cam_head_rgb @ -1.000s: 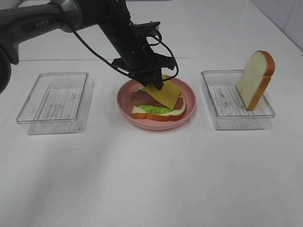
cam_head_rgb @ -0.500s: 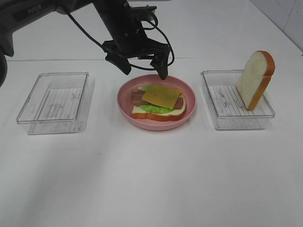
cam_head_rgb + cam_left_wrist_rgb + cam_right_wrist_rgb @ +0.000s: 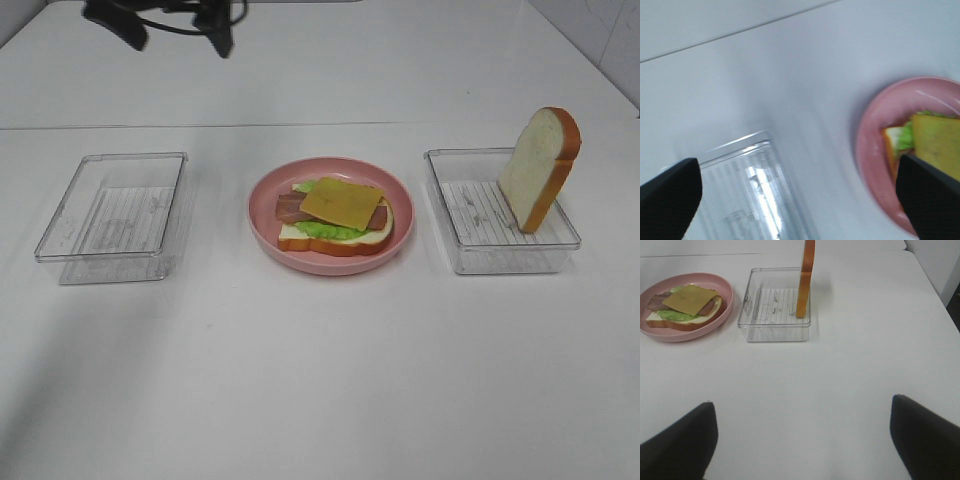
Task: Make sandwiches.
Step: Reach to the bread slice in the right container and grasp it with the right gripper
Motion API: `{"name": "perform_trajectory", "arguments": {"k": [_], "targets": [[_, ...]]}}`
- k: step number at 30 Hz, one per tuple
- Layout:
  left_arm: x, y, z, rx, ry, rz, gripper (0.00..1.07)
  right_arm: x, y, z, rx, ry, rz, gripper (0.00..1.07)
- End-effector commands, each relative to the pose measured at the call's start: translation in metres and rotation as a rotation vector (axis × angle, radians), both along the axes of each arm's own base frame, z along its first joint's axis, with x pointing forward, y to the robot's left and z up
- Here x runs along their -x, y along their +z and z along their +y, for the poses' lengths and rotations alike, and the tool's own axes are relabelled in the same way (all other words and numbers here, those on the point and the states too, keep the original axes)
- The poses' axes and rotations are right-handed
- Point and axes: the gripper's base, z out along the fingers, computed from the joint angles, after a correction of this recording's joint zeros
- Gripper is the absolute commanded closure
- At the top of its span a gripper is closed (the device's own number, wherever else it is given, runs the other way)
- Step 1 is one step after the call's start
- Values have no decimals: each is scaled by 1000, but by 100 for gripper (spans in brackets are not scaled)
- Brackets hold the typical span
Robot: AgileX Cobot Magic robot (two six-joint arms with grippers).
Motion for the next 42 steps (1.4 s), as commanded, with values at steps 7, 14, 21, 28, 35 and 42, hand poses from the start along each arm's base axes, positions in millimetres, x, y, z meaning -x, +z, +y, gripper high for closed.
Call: {"name": "perform_trajectory", "arguments": {"k": [7, 14, 21, 28, 35, 42], "targets": [[29, 26, 84, -42, 155, 83, 6, 3, 0, 0, 5, 4, -27, 23], [68, 34, 94, -51, 203, 140, 6, 3, 0, 0, 5, 4, -27, 23], [120, 38, 98, -49, 226, 185, 7, 3, 0, 0, 5, 4, -27, 23], [213, 40, 107, -35, 230, 123, 7, 3, 0, 0, 5, 4, -27, 23], [301, 44, 115, -12, 227, 0, 7, 3, 0, 0, 5, 4, -27, 23], [407, 46, 124, 15, 192, -272, 7, 3, 0, 0, 5, 4, -27, 23]]}}
